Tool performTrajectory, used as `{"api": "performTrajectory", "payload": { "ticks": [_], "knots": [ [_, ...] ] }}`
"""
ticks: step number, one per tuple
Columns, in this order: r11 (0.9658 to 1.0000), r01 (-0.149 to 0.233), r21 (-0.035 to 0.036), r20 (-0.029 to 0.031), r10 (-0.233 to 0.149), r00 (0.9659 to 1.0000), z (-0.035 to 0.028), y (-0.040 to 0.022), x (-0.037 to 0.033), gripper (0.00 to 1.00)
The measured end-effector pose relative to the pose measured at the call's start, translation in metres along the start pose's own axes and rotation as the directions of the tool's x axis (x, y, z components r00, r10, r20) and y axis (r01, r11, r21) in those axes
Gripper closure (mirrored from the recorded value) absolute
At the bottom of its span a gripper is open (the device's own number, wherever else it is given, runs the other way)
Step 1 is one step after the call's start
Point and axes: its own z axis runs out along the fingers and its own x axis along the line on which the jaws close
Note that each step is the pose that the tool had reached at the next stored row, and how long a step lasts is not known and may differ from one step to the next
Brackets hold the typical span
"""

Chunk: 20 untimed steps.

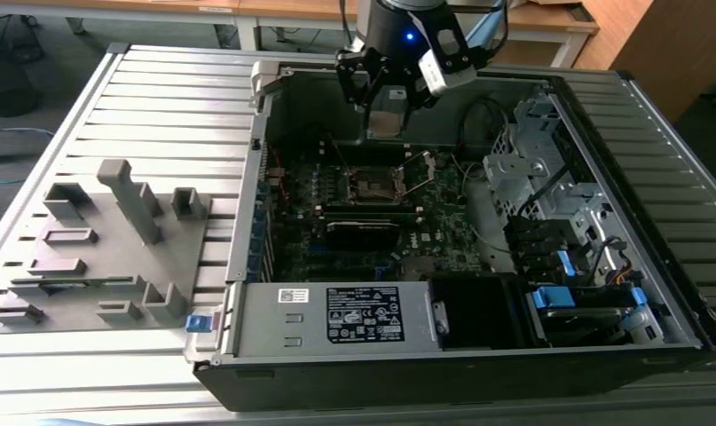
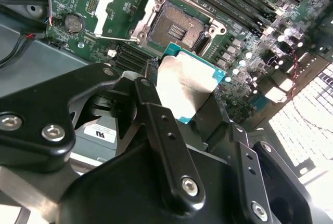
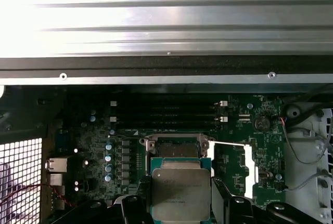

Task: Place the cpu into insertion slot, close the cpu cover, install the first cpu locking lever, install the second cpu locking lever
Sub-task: 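Place the cpu into insertion slot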

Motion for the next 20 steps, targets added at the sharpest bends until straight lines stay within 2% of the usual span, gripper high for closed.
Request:
{"api": "performTrajectory", "payload": {
  "ticks": [5, 7, 10, 14, 20],
  "knots": [
    [1.0, 0.0, -0.0001, 0.0039, 0.0, 1.0, 0.0066, -0.0006, 0.0005, 0.46],
    [1.0, 0.002, -0.0001, 0.0088, -0.002, 1.0, 0.0125, -0.0012, 0.002, 0.46],
    [1.0, 0.003, -0.0003, 0.0134, -0.003, 0.9999, 0.0182, -0.0017, 0.0041, 0.46],
    [1.0, 0.005, -0.0003, 0.0171, -0.005, 0.9998, 0.0239, -0.0023, 0.0056, 0.46],
    [1.0, 0.005, -0.0002, 0.0178, -0.005, 0.9998, 0.0258, -0.0025, 0.0058, 0.46]
  ]
}}
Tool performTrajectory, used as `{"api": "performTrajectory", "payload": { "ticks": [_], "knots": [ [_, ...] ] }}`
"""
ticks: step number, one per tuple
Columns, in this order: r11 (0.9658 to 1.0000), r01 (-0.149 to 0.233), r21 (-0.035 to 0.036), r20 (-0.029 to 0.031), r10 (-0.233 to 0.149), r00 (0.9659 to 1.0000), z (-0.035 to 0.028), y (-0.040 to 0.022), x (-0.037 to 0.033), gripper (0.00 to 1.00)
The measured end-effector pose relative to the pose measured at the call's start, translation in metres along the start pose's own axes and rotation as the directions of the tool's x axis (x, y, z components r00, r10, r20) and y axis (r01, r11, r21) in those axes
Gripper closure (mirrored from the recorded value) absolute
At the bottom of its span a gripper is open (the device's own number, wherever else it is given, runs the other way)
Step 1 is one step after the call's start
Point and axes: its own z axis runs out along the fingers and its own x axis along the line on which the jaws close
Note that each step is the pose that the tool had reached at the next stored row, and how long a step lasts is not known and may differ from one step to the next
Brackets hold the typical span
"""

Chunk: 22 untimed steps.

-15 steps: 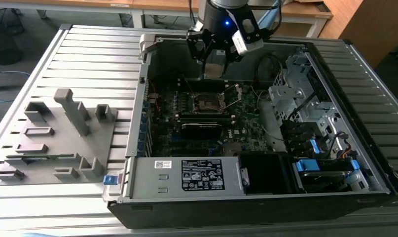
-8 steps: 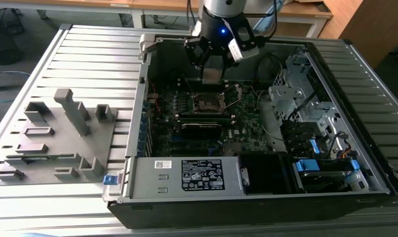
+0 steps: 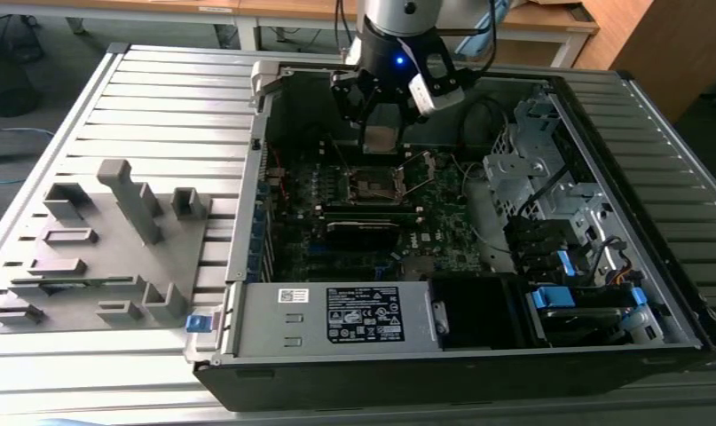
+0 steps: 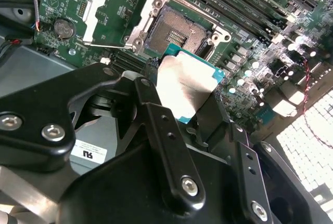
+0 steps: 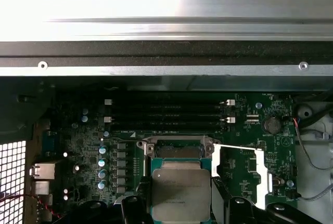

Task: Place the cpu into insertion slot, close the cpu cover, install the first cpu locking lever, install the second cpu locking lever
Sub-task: 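Place the cpu into insertion slot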

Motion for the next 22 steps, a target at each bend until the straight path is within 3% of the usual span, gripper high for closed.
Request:
{"api": "performTrajectory", "payload": {
  "ticks": [4, 13, 22],
  "knots": [
    [1.0, 0.0, -0.0004, 0.0012, 0.0, 1.0, 0.0017, -0.0001, 0.0003, 0.46],
    [1.0, 0.002, -0.0003, 0.0084, -0.002, 1.0, 0.0155, -0.0014, 0.0014, 0.46],
    [1.0, 0.002, 0.0002, 0.0102, -0.002, 0.9999, 0.0242, -0.0022, 0.0019, 0.46]
  ]
}}
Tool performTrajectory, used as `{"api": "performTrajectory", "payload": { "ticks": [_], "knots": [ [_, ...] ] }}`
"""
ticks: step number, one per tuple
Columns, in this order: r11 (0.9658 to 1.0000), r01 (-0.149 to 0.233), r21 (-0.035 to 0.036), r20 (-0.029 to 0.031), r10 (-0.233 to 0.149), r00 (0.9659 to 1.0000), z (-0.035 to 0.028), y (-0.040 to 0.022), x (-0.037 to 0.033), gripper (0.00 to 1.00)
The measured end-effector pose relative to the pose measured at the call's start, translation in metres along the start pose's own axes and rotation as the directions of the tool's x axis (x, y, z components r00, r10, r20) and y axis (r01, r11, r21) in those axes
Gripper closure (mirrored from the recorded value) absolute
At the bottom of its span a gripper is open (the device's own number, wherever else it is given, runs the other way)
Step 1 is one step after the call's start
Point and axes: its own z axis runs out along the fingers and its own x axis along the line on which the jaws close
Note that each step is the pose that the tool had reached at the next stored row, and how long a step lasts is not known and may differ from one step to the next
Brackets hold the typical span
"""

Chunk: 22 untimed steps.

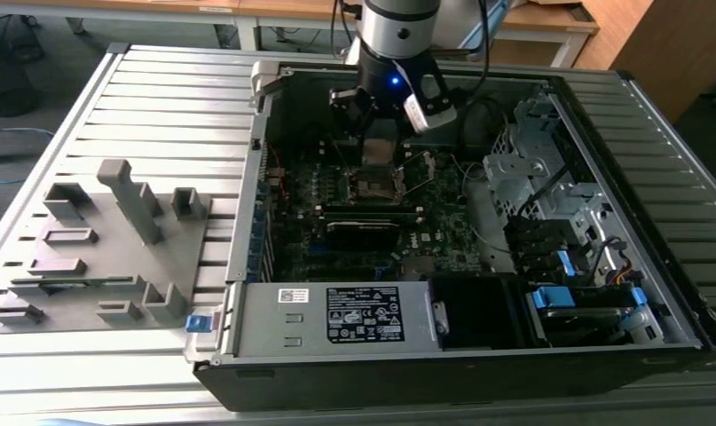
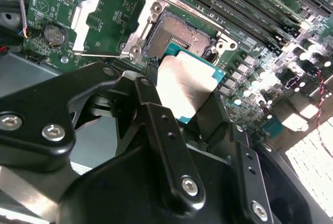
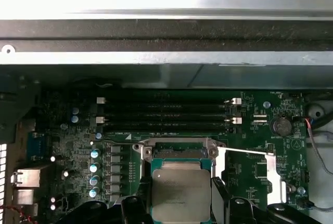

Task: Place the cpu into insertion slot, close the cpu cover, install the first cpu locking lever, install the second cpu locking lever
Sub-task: 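Place the cpu into insertion slot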

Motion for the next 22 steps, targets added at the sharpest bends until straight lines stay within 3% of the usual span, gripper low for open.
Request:
{"api": "performTrajectory", "payload": {
  "ticks": [15, 22],
  "knots": [
    [1.0, 0.0, 0.0018, 0.0005, 0.0, 1.0, 0.0036, -0.0003, 0.0002, 0.46],
    [1.0, 0.001, 0.0018, 0.0031, -0.001, 1.0, 0.0096, -0.0009, 0.0007, 0.46]
  ]
}}
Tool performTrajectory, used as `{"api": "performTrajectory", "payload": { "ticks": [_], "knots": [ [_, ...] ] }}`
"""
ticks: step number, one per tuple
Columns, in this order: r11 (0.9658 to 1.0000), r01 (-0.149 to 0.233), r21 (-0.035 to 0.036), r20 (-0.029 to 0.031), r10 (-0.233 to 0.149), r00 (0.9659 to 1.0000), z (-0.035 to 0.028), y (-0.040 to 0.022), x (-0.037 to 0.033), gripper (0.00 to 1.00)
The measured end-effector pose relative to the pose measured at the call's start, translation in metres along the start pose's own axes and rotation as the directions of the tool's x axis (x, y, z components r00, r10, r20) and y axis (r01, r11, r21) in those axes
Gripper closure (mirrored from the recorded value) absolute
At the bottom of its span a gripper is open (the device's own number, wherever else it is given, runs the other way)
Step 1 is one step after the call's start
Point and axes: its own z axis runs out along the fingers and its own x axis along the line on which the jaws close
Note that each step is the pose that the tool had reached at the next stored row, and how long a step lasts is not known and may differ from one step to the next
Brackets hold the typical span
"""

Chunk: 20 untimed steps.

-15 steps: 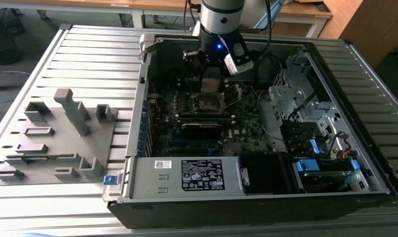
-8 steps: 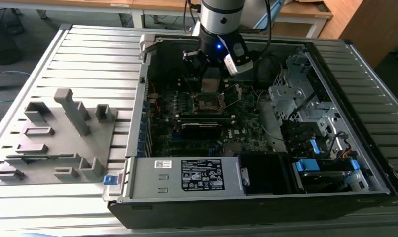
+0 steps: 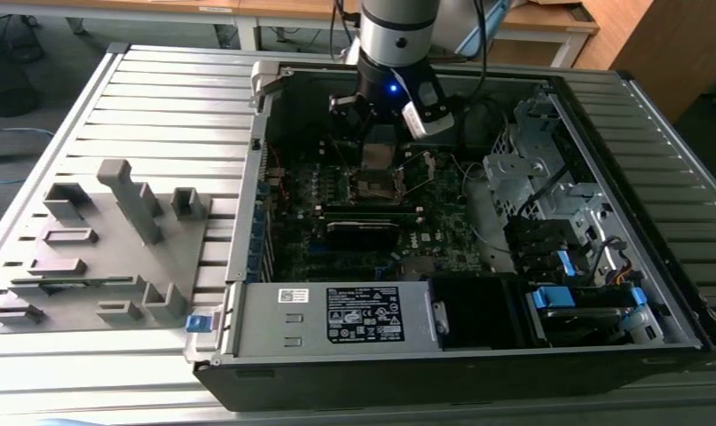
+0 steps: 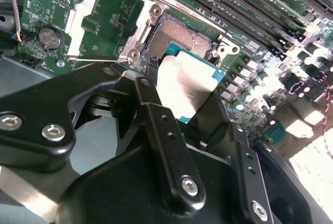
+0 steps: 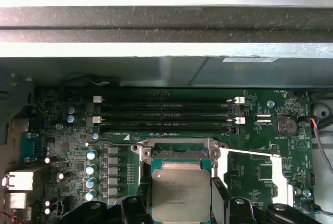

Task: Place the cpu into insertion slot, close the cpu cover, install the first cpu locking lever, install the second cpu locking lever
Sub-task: 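Place the cpu into insertion slot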

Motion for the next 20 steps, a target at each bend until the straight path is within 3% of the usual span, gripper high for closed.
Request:
{"api": "performTrajectory", "payload": {
  "ticks": [8, 14, 20],
  "knots": [
    [1.0, 0.0, 0.0055, 0.0023, 0.0, 1.0, 0.0068, -0.0006, 0.0012, 0.46],
    [0.9997, 0.001, 0.0246, 0.0025, -0.001, 1.0, 0.0106, 0.0001, 0.0028, 0.46],
    [0.9996, -0.015, 0.0252, 0.0039, 0.015, 0.9999, 0.012, 0.0015, 0.0028, 0.46]
  ]
}}
